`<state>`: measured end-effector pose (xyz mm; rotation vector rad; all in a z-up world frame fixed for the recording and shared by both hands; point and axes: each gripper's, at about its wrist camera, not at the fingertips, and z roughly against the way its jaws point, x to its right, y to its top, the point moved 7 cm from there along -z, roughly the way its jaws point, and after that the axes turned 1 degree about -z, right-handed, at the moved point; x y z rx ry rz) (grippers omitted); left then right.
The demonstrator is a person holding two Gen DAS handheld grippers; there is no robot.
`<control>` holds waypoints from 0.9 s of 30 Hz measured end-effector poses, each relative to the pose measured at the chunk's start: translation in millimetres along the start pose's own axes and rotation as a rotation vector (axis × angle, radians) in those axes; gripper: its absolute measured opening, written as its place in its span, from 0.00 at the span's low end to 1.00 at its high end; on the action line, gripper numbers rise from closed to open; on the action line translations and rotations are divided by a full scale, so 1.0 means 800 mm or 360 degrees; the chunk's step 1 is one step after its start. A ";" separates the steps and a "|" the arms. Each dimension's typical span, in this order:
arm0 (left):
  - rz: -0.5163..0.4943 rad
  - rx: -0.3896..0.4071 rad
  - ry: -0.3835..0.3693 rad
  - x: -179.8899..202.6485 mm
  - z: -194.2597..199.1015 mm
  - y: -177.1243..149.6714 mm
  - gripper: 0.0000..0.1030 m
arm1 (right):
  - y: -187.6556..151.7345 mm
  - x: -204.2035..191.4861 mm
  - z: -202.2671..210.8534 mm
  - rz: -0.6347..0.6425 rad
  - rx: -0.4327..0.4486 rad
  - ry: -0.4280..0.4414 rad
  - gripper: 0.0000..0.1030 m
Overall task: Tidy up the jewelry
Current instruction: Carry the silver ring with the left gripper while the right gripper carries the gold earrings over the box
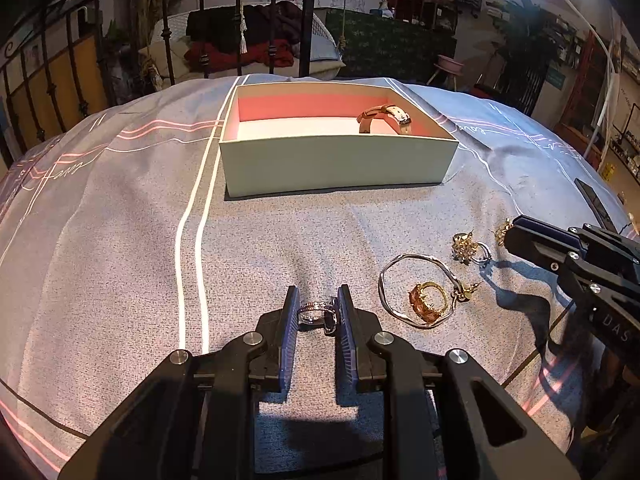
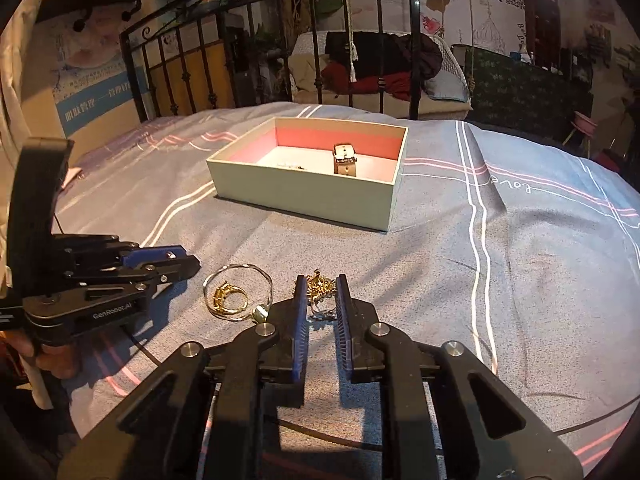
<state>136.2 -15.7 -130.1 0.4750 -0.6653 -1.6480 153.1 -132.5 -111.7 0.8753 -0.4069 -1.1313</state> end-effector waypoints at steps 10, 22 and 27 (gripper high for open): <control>-0.0032 0.0205 -0.0103 0.000 0.042 0.026 0.19 | 0.006 -0.002 0.009 -0.0058 0.0053 0.0045 0.15; 0.0113 0.0171 -0.0128 -0.021 0.041 0.051 0.19 | 0.024 -0.016 0.006 -0.0004 0.0098 0.0097 0.15; 0.0114 0.0157 -0.0143 -0.027 0.037 0.074 0.19 | 0.045 -0.017 0.002 0.0017 0.0126 0.0105 0.15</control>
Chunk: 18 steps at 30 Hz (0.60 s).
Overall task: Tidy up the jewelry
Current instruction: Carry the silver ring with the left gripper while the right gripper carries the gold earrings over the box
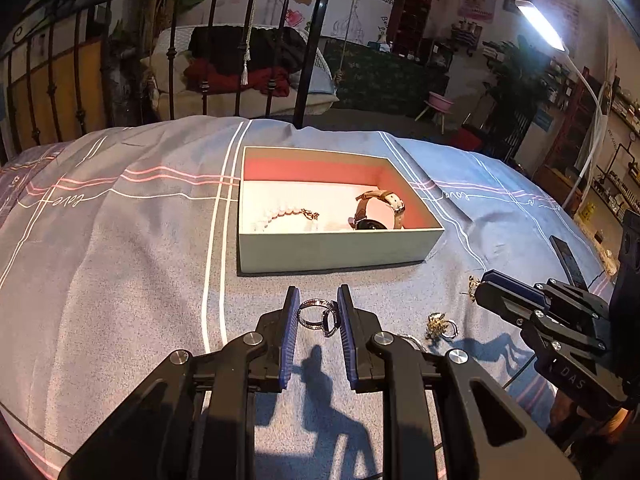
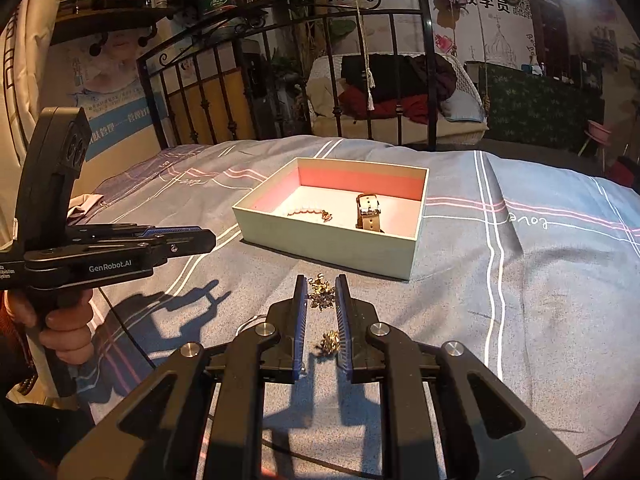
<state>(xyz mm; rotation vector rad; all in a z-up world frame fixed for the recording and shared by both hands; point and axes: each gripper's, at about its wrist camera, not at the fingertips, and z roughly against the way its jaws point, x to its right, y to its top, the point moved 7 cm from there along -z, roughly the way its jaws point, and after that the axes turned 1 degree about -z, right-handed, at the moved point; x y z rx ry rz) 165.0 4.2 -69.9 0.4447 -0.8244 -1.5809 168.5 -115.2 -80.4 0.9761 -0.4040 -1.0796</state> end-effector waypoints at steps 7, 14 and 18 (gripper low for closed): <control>-0.0032 0.0065 0.0017 0.001 -0.008 0.057 0.19 | 0.047 0.005 -0.027 0.0038 0.0026 -0.0019 0.15; 0.0014 0.0047 0.0049 -0.003 -0.039 0.105 0.19 | 0.088 0.019 -0.061 0.0046 0.0041 -0.0111 0.15; 0.0005 -0.0006 0.0112 -0.004 -0.065 0.120 0.19 | 0.105 0.035 -0.089 0.0026 0.0024 -0.0180 0.15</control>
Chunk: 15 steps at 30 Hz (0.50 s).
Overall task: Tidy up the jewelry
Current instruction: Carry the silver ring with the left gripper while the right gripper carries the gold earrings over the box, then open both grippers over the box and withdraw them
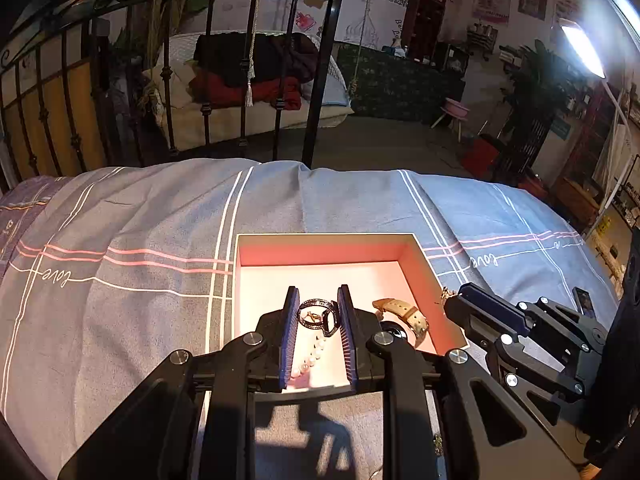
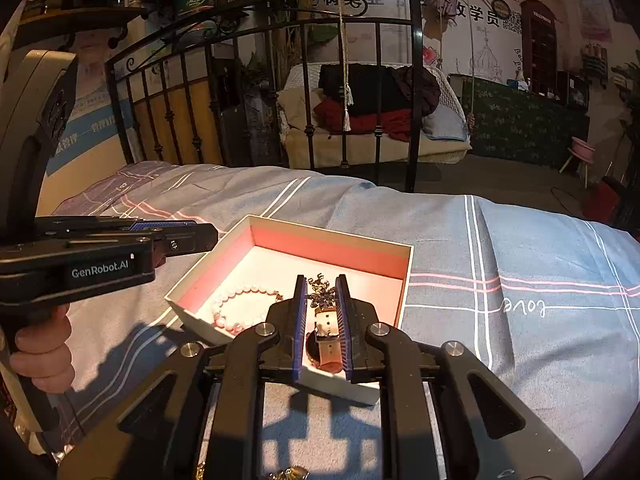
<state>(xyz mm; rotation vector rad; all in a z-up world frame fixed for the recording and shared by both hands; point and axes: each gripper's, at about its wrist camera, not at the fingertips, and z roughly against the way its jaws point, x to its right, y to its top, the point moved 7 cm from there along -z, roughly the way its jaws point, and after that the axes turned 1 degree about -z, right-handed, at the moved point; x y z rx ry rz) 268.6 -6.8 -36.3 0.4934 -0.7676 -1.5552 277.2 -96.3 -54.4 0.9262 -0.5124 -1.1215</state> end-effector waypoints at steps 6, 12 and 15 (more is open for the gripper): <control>0.0033 -0.0074 0.0039 -0.007 -0.032 0.008 0.19 | 0.012 0.017 -0.033 -0.0018 -0.0039 -0.0042 0.15; 0.0073 -0.0142 0.0046 -0.012 -0.055 0.008 0.19 | 0.008 0.018 -0.056 -0.0017 -0.0087 -0.0050 0.15; 0.0075 -0.0177 0.0052 -0.010 -0.064 0.005 0.18 | 0.006 0.019 -0.067 -0.0028 -0.0114 -0.0052 0.15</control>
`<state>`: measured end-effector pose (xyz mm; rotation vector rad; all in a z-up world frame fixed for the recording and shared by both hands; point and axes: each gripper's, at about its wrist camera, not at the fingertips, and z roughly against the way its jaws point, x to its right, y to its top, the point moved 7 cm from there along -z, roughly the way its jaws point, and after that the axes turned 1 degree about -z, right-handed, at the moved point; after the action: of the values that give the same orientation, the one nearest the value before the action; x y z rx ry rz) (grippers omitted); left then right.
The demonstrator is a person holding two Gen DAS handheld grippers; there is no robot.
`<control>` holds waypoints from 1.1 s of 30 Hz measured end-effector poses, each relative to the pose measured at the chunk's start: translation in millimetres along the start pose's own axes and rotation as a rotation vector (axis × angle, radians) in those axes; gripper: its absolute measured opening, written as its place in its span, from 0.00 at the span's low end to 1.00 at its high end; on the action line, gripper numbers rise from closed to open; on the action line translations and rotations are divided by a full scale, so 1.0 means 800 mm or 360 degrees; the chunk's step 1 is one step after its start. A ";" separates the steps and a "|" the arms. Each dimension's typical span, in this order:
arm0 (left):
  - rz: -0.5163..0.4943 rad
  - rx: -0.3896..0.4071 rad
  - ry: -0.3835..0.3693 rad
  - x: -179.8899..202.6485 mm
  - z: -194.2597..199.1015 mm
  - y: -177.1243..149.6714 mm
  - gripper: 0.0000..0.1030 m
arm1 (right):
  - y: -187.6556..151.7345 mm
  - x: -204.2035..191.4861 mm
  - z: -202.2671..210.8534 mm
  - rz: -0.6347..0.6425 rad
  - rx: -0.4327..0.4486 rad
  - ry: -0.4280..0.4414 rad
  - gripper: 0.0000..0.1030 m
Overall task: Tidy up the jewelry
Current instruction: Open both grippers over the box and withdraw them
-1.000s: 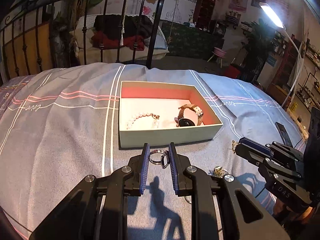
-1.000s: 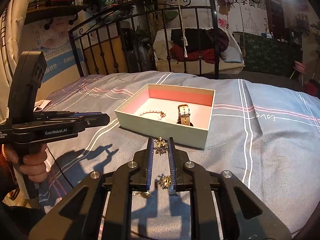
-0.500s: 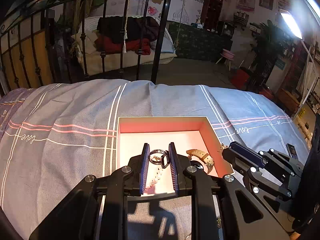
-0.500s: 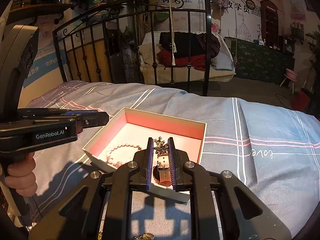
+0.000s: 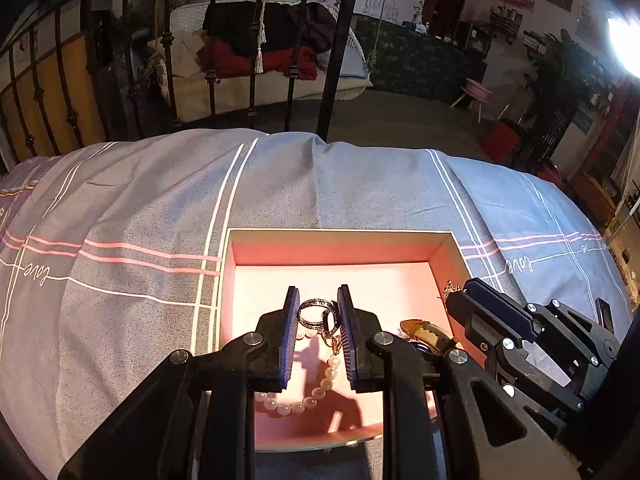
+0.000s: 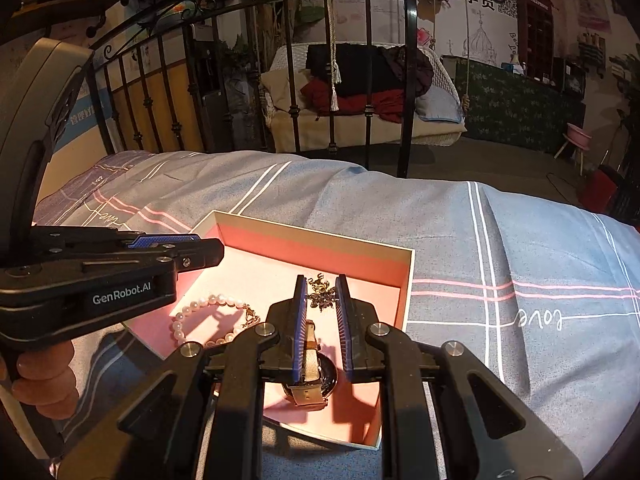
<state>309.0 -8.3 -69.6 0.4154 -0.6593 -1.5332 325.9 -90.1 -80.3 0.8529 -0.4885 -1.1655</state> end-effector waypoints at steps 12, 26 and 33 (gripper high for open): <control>0.0028 -0.0067 -0.0024 -0.004 -0.020 0.002 0.18 | 0.006 -0.005 -0.009 0.0038 -0.0032 -0.0007 0.15; -0.0019 -0.0076 0.0039 -0.004 -0.008 0.000 0.30 | -0.005 -0.012 -0.008 0.0064 -0.0089 0.0044 0.17; -0.0007 0.0113 -0.0058 0.005 0.068 -0.017 0.59 | -0.026 0.004 0.065 0.0001 0.0063 -0.0009 0.59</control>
<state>264.2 -4.1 -36.2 0.4434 -0.7436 -1.5278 276.6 -113.4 -65.8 0.8833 -0.5178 -1.1609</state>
